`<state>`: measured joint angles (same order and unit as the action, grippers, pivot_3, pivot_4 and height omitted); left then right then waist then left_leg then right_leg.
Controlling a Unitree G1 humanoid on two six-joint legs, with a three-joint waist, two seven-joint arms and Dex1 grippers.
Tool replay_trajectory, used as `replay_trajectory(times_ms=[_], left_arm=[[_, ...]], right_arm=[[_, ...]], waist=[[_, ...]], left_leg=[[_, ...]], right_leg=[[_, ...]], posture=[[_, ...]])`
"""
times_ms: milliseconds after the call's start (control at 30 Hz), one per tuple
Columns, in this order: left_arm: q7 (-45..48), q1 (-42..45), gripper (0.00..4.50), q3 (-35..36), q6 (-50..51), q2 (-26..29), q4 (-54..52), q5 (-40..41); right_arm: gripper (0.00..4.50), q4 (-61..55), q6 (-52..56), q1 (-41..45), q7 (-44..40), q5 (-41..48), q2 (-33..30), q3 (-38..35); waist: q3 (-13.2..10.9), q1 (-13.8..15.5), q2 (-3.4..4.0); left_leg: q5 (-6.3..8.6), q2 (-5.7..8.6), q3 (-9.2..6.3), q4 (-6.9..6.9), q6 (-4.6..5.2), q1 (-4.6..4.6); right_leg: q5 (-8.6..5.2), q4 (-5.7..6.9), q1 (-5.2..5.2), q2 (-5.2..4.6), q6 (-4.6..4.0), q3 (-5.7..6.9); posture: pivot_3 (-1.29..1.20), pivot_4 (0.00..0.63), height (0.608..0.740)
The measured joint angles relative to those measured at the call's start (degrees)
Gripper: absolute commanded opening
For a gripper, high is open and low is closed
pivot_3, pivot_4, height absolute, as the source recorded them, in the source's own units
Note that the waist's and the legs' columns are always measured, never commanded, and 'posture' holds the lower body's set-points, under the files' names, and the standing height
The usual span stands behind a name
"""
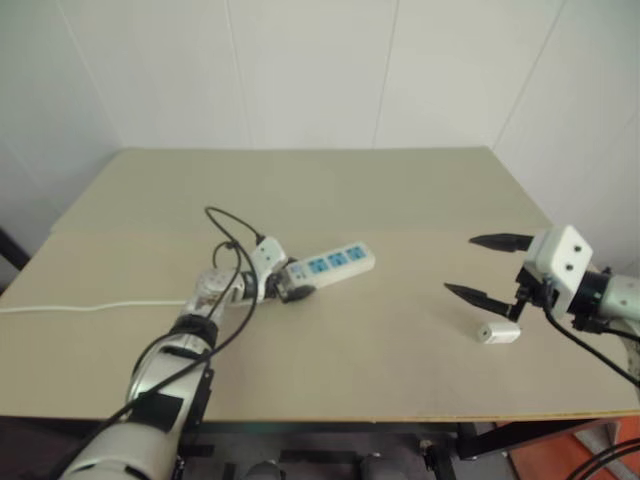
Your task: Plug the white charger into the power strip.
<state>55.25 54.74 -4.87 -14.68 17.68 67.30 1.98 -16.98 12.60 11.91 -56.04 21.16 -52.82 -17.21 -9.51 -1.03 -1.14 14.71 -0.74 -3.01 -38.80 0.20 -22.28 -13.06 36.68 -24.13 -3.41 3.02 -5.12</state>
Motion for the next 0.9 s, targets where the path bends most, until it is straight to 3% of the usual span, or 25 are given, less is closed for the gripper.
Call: replay_trajectory(times_ms=[67,200,533,900], left_arm=[[0.25,0.14,4.32,0.25,0.01,-0.25,0.24,0.00],[1.70,0.18,3.31,1.55,0.47,-0.55,0.70,0.32],[5.89,-3.21,3.29,3.45,0.98,-0.43,-4.11,0.48],[15.43,-18.28,3.29,-1.54,6.64,2.22,-32.42,2.51]], right_arm=[[4.49,-0.39,0.08,-0.21,0.03,0.06,-0.02,0.00],[4.50,-0.79,0.35,-1.28,0.04,0.33,-0.16,-0.06],[4.50,-1.04,0.35,-1.28,0.35,0.54,-0.16,-1.33],[4.50,-1.07,0.35,-1.08,0.27,0.52,-0.15,-1.47]], waist=[[0.00,0.04,0.00],[0.00,0.03,0.00],[0.00,-0.01,0.01],[0.01,0.04,0.01]], left_leg=[[0.00,0.00,0.00,0.00,0.00,0.00],[0.00,0.00,0.01,0.00,0.00,0.01],[0.00,0.00,0.01,0.00,0.00,0.04],[0.00,-0.02,0.01,-0.01,0.00,0.03]], right_leg=[[0.00,0.00,0.00,0.00,0.00,0.00],[0.00,0.01,0.01,0.00,0.00,-0.01],[0.00,0.02,0.01,0.00,0.00,-0.01],[0.00,0.03,0.01,-0.01,0.00,-0.03]], posture=[[0.00,0.150,0.740],[0.00,0.150,0.740],[0.00,0.150,0.740],[0.00,0.150,0.740]])
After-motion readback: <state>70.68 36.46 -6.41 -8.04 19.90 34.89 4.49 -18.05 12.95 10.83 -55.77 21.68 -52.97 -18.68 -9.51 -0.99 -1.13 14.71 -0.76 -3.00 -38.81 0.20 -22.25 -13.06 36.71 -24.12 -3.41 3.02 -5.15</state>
